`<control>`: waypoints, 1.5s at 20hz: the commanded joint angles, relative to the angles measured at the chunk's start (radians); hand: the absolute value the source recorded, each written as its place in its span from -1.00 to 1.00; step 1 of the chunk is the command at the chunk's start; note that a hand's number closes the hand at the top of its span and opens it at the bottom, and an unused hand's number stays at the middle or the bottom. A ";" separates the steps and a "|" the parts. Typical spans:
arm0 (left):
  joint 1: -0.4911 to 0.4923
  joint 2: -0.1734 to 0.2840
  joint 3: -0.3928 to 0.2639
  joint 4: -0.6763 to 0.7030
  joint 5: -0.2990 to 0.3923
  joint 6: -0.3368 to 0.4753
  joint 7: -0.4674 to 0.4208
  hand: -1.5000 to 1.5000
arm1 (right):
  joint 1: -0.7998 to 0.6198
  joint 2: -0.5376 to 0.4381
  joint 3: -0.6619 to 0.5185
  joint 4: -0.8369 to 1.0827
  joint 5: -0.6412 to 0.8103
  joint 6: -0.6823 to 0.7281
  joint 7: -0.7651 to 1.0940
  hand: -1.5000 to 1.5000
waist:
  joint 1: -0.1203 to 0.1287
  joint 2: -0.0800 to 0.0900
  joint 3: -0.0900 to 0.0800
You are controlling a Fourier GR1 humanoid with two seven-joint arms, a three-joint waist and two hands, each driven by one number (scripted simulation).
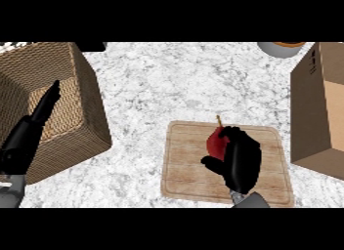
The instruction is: Pick the pear from the cutting board and place it in the cardboard box
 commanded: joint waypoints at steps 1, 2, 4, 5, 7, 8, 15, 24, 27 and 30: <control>0.043 -0.063 -0.045 0.142 0.005 -0.009 0.022 0.00 | 0.003 -0.009 -0.026 0.025 0.109 -0.071 0.043 1.00 | -0.013 0.030 -0.030; 0.065 -0.067 -0.048 0.136 0.002 -0.012 -0.013 0.00 | 0.016 0.021 0.009 -0.001 0.151 -0.058 0.094 1.00 | -0.011 0.027 -0.031; 0.062 -0.045 -0.013 0.137 0.015 -0.025 -0.004 0.00 | 0.006 0.021 -0.017 0.003 0.190 -0.076 0.104 1.00 | -0.007 0.028 -0.030; 0.007 -0.045 -0.013 0.150 0.023 -0.043 0.027 0.00 | -0.021 0.005 -0.021 0.004 0.135 0.022 0.046 1.00 | -0.012 0.031 -0.030; 0.028 -0.057 -0.034 0.121 -0.005 -0.026 0.017 0.00 | -0.041 -0.036 -0.004 0.036 -0.001 0.160 -0.058 1.00 | 0.001 0.037 -0.030; 0.055 -0.056 -0.032 0.093 0.011 -0.037 0.015 0.00 | -0.070 -0.028 -0.008 0.061 -0.031 0.238 -0.074 1.00 | 0.020 0.039 -0.031; 0.017 -0.089 -0.043 0.117 -0.018 -0.024 0.054 0.00 | -0.214 -0.106 -0.054 -0.072 -0.196 0.598 -0.197 1.00 | -0.013 0.027 -0.032; 0.032 -0.069 0.018 0.121 -0.007 -0.046 0.061 0.00 | -0.315 -0.209 -0.189 -0.348 -0.176 0.795 -0.067 1.00 | -0.040 0.018 -0.032; 0.062 -0.064 0.036 0.114 0.005 -0.059 0.031 0.00 | -0.327 -0.260 -0.274 -0.421 -0.212 0.868 -0.047 1.00 | -0.039 0.019 -0.032; 0.071 -0.079 0.023 0.117 -0.024 -0.048 0.002 0.00 | -0.366 -0.299 -0.358 -0.470 -0.244 0.942 -0.023 1.00 | -0.036 0.021 -0.032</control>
